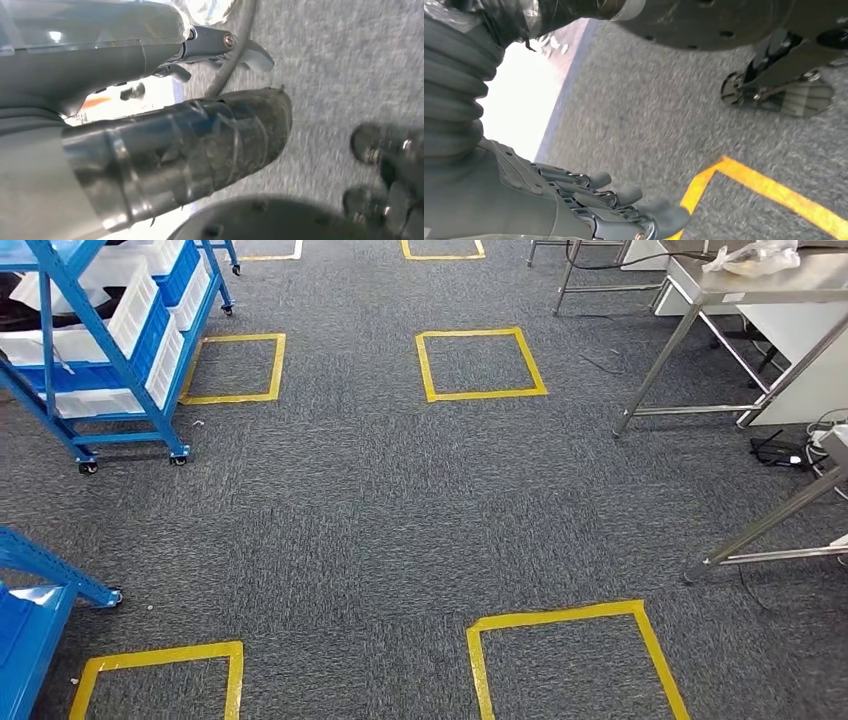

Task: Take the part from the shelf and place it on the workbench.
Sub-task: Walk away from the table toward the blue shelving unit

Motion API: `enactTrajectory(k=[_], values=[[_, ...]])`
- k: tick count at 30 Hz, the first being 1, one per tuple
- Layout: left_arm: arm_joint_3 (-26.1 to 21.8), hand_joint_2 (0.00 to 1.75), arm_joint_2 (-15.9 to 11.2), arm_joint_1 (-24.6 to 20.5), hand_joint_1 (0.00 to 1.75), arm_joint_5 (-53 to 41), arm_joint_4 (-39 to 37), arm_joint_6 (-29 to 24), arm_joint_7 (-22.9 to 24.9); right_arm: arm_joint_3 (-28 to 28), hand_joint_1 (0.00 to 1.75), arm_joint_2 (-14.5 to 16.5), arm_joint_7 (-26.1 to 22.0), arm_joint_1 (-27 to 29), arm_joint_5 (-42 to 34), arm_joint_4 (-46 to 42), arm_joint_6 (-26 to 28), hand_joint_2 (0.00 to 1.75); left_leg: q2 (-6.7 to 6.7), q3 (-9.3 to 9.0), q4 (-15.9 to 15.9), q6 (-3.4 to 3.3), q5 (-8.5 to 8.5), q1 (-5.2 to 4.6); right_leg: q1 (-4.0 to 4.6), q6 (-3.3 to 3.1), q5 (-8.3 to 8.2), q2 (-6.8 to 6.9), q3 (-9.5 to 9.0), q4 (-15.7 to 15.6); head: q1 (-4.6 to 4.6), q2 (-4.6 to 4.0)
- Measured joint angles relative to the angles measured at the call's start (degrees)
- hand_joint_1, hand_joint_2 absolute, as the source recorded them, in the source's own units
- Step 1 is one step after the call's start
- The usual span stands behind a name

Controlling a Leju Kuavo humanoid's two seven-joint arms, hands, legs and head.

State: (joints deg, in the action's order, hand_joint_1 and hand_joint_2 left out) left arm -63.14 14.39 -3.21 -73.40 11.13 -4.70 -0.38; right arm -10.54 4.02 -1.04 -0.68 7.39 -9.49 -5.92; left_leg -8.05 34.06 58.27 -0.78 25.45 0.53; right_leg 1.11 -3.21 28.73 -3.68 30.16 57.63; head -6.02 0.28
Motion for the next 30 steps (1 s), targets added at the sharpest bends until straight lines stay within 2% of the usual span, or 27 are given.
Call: enactTrajectory(k=[1, 2, 3, 4, 5, 6, 7, 8, 9, 10, 11, 12, 14, 15, 17, 18, 19, 20, 21, 22, 23, 25, 26, 27, 28, 29, 30], values=[[0.0, 0.00, 0.0, 0.0, 0.00, 0.0, 0.0, 0.0, 0.0, 0.0, 0.00, 0.1, 0.0, -0.1, 0.0, 0.0, 0.0, 1.75, 1.10, 0.23, 0.4, 0.20, 0.42, -0.10, -0.17, -0.11, -0.38, 0.84, -0.53, -0.9, 0.01, -0.01], [0.0, 0.00, 0.0, 0.0, 0.00, 0.0, 0.0, 0.0, 0.0, 0.0, 0.00, 0.2, 0.0, 0.0, 0.0, 0.0, 0.0, 1.75, 2.83, 0.90, 1.9, 0.43, 1.51, -0.21, -0.36, -0.21, -0.77, 1.80, -1.02, -1.7, 0.03, -0.01], [0.0, 0.00, 0.0, 0.0, 0.00, 0.0, 0.0, 0.0, 0.0, 0.0, 0.00, 0.2, 0.1, 0.2, 0.0, 0.0, 0.0, 1.75, 4.91, 2.07, 4.5, 0.64, 3.21, -0.23, -0.53, -0.23, -1.00, 2.77, -1.37, -2.3, 0.05, -0.01], [0.0, 0.00, -0.1, -0.1, 0.00, 0.0, 0.0, 0.0, 0.0, 0.0, 0.00, 0.2, 0.1, 0.4, 0.0, 0.0, 0.0, 1.75, 6.35, 3.66, 7.7, 1.06, 5.08, -0.14, -0.50, -0.29, -1.01, 3.67, -1.42, -2.4, 0.07, -0.01], [0.0, 0.00, -0.1, -0.1, 0.00, 0.0, 0.0, 0.0, 0.0, 0.0, 0.00, 0.2, 0.1, 0.5, 0.0, 0.0, 0.0, 1.75, 7.04, 5.23, 11.0, 1.51, 6.55, 0.06, -0.50, -0.25, -0.93, 4.69, -1.35, -2.3, 0.06, -0.01], [0.0, 0.00, -0.1, -0.1, 0.00, 0.0, 0.0, 0.0, 0.0, 0.0, 0.00, 0.2, 0.1, 0.6, 0.0, 0.0, 0.0, 1.75, 7.37, 6.15, 13.0, 1.94, 7.08, 0.30, -0.55, -0.11, -0.77, 5.66, -1.28, -2.2, 0.07, -0.01], [0.0, 0.00, -0.2, -0.1, 0.00, 0.0, 0.0, 0.0, 0.0, 0.0, 0.00, 0.2, 0.1, 0.6, 0.0, 0.0, -0.1, 1.75, 7.65, 6.06, 13.1, 2.33, 6.57, 0.54, -0.64, 0.11, -0.56, 6.58, -1.23, -2.0, 0.05, -0.01], [-0.1, 0.00, -0.2, 0.0, 0.00, 0.0, 0.0, 0.0, 0.0, 0.0, 0.00, 0.3, 0.1, 0.5, 0.0, 0.0, -0.1, 1.75, 8.10, 4.81, 11.1, 2.66, 5.15, 0.72, -0.79, 0.40, -0.29, 7.41, -1.23, -1.7, 0.06, 0.00], [-0.1, 0.00, -0.2, 0.0, 0.00, 0.0, 0.0, 0.0, 0.0, 0.0, 0.00, 0.3, 0.0, 0.5, 0.0, 0.0, -0.2, 1.75, 9.16, 2.72, 7.5, 2.88, 3.42, 0.83, -0.94, 0.77, 0.07, 8.15, -1.24, -1.2, 0.07, 0.00], [-0.1, 0.00, -0.3, -0.1, 0.00, 0.0, 0.0, 0.0, 0.0, 0.0, 0.00, 0.3, 0.0, 0.5, 0.0, 0.0, -0.2, 1.75, 10.42, 0.78, 4.2, 2.78, 2.17, 0.74, -0.96, 1.22, 0.52, 8.86, -1.19, -0.7, 0.07, 0.00], [-0.1, 0.00, -0.3, -0.1, 0.00, 0.0, 0.0, 0.0, 0.0, 0.0, 0.00, 0.3, 0.0, 0.5, 0.0, 0.0, -0.2, 1.75, 11.32, -0.63, 1.7, 2.38, 1.42, 0.61, -0.96, 1.65, 0.93, 9.45, -1.18, -0.2, 0.06, 0.00], [-0.1, 0.00, -0.3, -0.1, 0.00, 0.0, 0.0, 0.0, 0.0, 0.0, 0.00, 0.4, 0.0, 0.4, 0.0, 0.0, -0.1, 1.75, 11.87, -1.29, 0.4, 1.85, 1.22, 0.43, -0.87, 2.04, 1.24, 10.00, -1.20, 0.1, 0.04, 0.01], [-0.1, 0.00, -0.3, -0.1, 0.00, 0.0, 0.0, 0.1, -0.1, 0.0, 0.00, 0.4, 0.0, 0.1, 0.0, 0.0, -0.1, 1.75, 10.88, -1.19, 0.2, 0.69, 1.16, 0.22, -0.85, 2.66, 1.48, 10.98, -1.43, 0.3, 0.02, 0.01], [-0.2, 0.00, -0.3, -0.1, 0.00, 0.0, 0.0, 0.1, -0.1, 0.0, 0.00, 0.4, 0.0, -0.1, 0.0, 0.0, -0.1, 1.75, 10.29, -1.19, 0.0, 0.28, 0.95, 0.28, -1.00, 2.98, 1.77, 10.67, -1.52, 0.6, 0.01, 0.01], [-0.2, 0.00, -0.3, -0.2, 0.00, 0.0, 0.0, 0.1, -0.1, 0.0, 0.00, 0.4, 0.0, -0.1, 0.0, 0.0, -0.1, 1.75, 9.11, -1.15, -0.6, -0.56, 0.44, 0.53, -1.39, 3.53, 4.12, 8.00, -0.44, 3.4, 0.00, 0.01], [-0.2, 0.00, -0.4, -0.3, 0.00, 0.0, 0.0, 0.1, -0.1, 0.0, 0.00, 0.4, 0.0, -0.1, 0.0, 0.0, -0.1, 1.75, 8.53, -1.00, -0.7, -0.87, 0.24, 0.56, -1.59, 3.73, 6.08, 6.14, 0.93, 6.5, 0.00, 0.01], [-0.2, 0.00, -0.4, -0.3, 0.00, 0.0, 0.0, 0.1, -0.1, 0.0, 0.00, 0.4, 0.0, 0.0, 0.0, 0.0, -0.1, 1.75, 7.87, -0.79, -0.7, -1.08, 0.09, 0.51, -1.68, 3.81, 8.06, 4.89, 2.70, 10.2, 0.01, 0.01], [-0.2, 0.00, -0.4, -0.3, 0.00, 0.0, 0.0, 0.1, -0.1, 0.0, 0.00, 0.4, 0.0, 0.1, 0.0, 0.0, -0.1, 1.75, 7.10, -0.60, -0.7, -1.17, -0.02, 0.47, -1.78, 3.88, 9.37, 4.27, 4.31, 13.6, 0.01, 0.01], [-0.2, 0.00, -0.4, -0.3, 0.00, 0.0, 0.0, 0.1, -0.1, 0.0, 0.00, 0.4, 0.0, 0.1, 0.0, 0.0, -0.1, 1.75, 6.25, -0.48, -0.6, -1.18, -0.09, 0.43, -1.83, 3.91, 9.54, 4.00, 5.21, 15.4, 0.01, 0.01], [-0.2, 0.00, -0.4, -0.2, 0.00, 0.0, 0.0, 0.1, -0.1, 0.0, 0.00, 0.4, 0.0, 0.2, 0.0, 0.0, -0.1, 1.75, 5.36, -0.42, -0.5, -1.14, -0.15, 0.41, -1.89, 3.90, 8.57, 3.83, 5.19, 15.3, 0.01, 0.01], [-0.2, 0.00, -0.4, -0.2, 0.00, 0.0, 0.0, 0.1, -0.1, 0.0, 0.00, 0.4, 0.0, 0.2, 0.0, 0.0, -0.1, 1.75, 4.44, -0.40, -0.4, -1.05, -0.19, 0.43, -1.97, 3.83, 6.59, 3.45, 4.12, 12.9, 0.02, 0.01], [-0.2, 0.00, -0.4, -0.1, 0.00, 0.0, 0.0, 0.1, -0.1, 0.0, 0.00, 0.3, 0.0, 0.4, 0.0, 0.0, -0.1, 1.75, 2.79, -0.24, 0.0, -0.69, -0.27, 0.41, -2.14, 3.61, 2.76, 1.12, 0.90, 5.5, 0.02, 0.01], [-0.2, 0.00, -0.4, -0.2, 0.00, 0.0, 0.0, 0.1, -0.1, 0.0, 0.00, 0.3, 0.0, 0.4, 0.0, 0.0, -0.1, 1.75, 2.03, -0.06, 0.1, -0.34, -0.39, 0.40, -2.16, 3.49, 1.76, 0.00, -0.18, 2.8, 0.02, 0.01], [-0.2, 0.00, -0.4, -0.2, 0.00, 0.0, 0.0, 0.1, -0.1, 0.0, 0.00, 0.3, 0.0, 0.4, 0.0, 0.0, -0.1, 1.75, 1.38, 0.15, 0.1, 0.07, -0.55, 0.43, -2.09, 3.35, 1.49, -0.72, -0.64, 1.5, 0.02, 0.01], [-0.2, 0.00, -0.4, -0.2, 0.00, 0.0, 0.0, 0.1, -0.1, 0.0, 0.00, 0.4, -0.1, 0.3, 0.0, 0.0, 0.0, 1.75, 0.73, 0.33, 0.0, 0.53, -0.78, 0.46, -1.93, 3.21, 1.56, -0.74, -0.68, 1.2, 0.02, 0.01], [-0.2, 0.00, -0.4, -0.1, 0.00, 0.0, 0.0, 0.1, -0.1, 0.0, 0.00, 0.4, -0.1, 0.2, 0.0, 0.0, 0.0, 1.75, 0.21, 0.51, -0.1, 0.96, -1.00, 0.55, -1.97, 2.84, 1.33, 0.02, -0.67, 1.1, 0.03, 0.01], [-0.2, 0.00, -0.4, 0.0, 0.00, 0.0, 0.0, 0.1, -0.1, 0.0, 0.00, 0.4, -0.1, 0.0, 0.0, 0.0, 0.0, 1.75, 0.66, 0.76, 0.1, 1.22, -0.88, 0.58, -1.98, 2.42, 1.04, 0.81, -0.73, 0.8, 0.03, 0.01]])
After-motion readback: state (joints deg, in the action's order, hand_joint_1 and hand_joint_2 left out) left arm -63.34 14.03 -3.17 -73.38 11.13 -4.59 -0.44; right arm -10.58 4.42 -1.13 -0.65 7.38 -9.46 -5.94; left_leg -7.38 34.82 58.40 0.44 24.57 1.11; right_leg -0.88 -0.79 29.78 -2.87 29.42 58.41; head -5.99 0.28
